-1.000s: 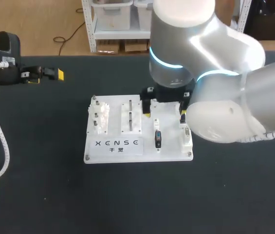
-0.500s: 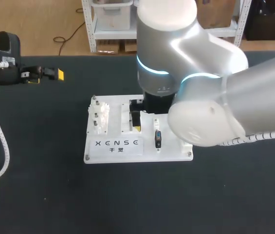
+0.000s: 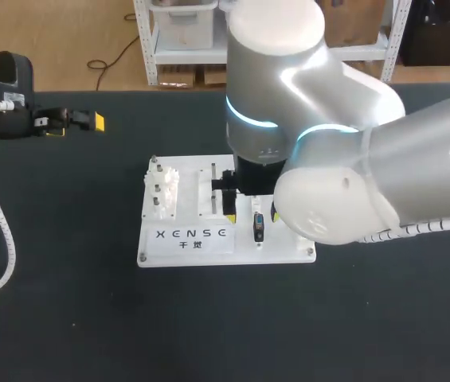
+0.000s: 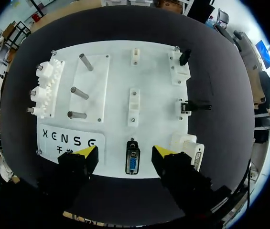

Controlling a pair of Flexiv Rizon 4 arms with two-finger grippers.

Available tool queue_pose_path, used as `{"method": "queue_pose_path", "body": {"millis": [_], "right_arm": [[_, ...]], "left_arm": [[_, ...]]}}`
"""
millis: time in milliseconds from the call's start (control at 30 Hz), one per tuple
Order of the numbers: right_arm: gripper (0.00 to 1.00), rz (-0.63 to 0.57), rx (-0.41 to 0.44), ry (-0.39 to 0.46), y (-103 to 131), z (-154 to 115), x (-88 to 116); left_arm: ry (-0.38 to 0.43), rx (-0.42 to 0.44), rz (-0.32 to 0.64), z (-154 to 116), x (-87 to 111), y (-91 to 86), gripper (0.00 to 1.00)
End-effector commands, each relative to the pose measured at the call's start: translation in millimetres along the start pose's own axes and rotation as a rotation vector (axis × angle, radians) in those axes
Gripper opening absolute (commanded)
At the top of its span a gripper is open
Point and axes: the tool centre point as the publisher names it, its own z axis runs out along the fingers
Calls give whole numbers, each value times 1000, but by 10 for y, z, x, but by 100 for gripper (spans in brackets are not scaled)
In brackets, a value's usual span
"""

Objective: Insert the USB connector, Ethernet cable, and multi-pin plug into their matching sockets one by one.

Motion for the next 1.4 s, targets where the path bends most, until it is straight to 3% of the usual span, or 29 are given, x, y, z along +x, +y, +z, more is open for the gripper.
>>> {"method": "queue_pose_path", "body": {"millis": [33, 233, 333, 1067, 1233, 1300, 1400], "right_arm": [[58, -1, -12, -6, -45, 57, 78], [58, -1, -15, 4, -47, 137, 140], [50, -2, -18, 6, -45, 158, 150], [41, -5, -20, -17, -76, 191, 89], [27, -7, -26, -19, -86, 183, 91], [0, -6, -30, -21, -93, 171, 89], [0, -11, -37, -35, -104, 138, 85]], "left_arm": [[0, 0, 0, 0, 0, 0, 100], [0, 0, 0, 0, 0, 0, 100], [0, 0, 0, 0, 0, 0, 100], [0, 0, 0, 0, 0, 0, 100], [0, 0, 0, 0, 0, 0, 100], [0, 0, 0, 0, 0, 0, 100], [0, 0, 0, 0, 0, 0, 100]]}}
